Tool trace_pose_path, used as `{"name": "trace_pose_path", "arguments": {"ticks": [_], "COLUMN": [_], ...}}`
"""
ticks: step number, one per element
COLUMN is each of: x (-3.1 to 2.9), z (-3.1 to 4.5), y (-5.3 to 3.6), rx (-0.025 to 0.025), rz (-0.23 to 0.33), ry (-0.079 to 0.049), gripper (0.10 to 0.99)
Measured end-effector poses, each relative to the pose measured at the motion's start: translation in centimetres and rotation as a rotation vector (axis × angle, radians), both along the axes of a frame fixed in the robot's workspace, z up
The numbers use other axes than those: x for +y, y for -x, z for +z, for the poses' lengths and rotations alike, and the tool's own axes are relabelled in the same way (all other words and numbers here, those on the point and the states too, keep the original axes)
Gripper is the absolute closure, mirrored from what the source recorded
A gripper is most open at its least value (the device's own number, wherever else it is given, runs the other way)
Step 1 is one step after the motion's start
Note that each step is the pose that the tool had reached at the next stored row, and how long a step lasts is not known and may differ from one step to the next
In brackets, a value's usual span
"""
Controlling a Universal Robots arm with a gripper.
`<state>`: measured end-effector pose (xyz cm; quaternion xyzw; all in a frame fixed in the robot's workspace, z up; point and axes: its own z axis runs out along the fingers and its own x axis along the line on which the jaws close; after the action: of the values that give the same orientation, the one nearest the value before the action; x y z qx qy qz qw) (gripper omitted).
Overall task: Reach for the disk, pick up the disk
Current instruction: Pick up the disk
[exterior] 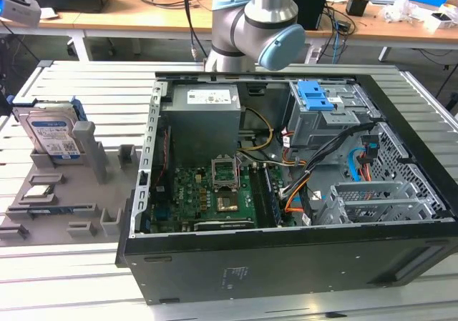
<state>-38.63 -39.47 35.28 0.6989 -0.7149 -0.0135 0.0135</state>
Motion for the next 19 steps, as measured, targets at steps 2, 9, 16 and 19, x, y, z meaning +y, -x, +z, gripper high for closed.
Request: {"name": "trace_pose_path", "arguments": {"ticks": [2, 9, 16, 19], "x": [0.00, 0.00, 0.00, 0.00], "z": [0.00, 0.00, 0.00, 0.00], "y": [0.00, 0.00, 0.00, 0.00], "rx": [0.0000, 0.0000, 0.0000, 0.0000], "rz": [0.023, 0.051, 0.060, 0.063], "ry": [0.000, 0.000, 0.000, 0.000], "gripper": [0.980, 0.980, 0.671, 0.541]}}
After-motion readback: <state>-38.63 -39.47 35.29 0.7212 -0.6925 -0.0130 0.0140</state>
